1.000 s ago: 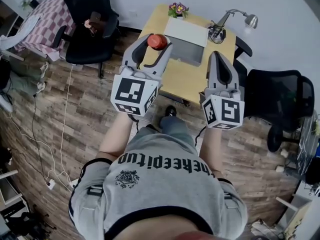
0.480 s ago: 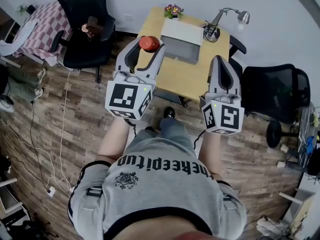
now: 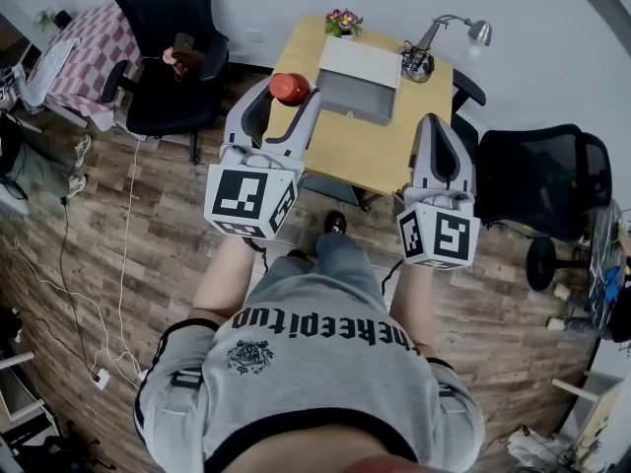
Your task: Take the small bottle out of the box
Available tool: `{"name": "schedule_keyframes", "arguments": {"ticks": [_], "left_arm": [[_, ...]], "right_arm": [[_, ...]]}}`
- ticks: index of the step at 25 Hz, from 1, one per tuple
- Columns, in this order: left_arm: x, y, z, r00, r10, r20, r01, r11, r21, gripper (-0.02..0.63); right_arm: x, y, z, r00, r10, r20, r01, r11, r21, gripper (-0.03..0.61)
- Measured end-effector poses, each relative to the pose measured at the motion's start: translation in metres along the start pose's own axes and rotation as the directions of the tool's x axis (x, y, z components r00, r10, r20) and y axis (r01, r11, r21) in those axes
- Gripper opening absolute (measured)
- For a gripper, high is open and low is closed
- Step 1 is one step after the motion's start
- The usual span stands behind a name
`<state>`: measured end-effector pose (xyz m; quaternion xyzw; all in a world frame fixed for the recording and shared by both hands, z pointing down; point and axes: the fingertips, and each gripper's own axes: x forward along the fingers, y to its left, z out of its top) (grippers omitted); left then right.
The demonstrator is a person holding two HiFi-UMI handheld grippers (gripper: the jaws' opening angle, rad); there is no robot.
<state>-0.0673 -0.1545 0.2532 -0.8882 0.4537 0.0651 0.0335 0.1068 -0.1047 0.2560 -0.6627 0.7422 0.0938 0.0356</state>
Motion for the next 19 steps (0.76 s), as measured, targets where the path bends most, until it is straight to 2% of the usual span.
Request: {"name": "schedule_keyframes", "arguments": {"ticks": [19], "left_arm": [[-0.0008, 0.0059, 0.0007, 1.0, 0.011, 0.013, -0.01, 1.0, -0.011, 0.219]], "right_arm": [[0.0071, 0.0057, -0.001, 1.0, 0.014, -0.004, -0.014, 1.0, -0.004, 0.002]]}}
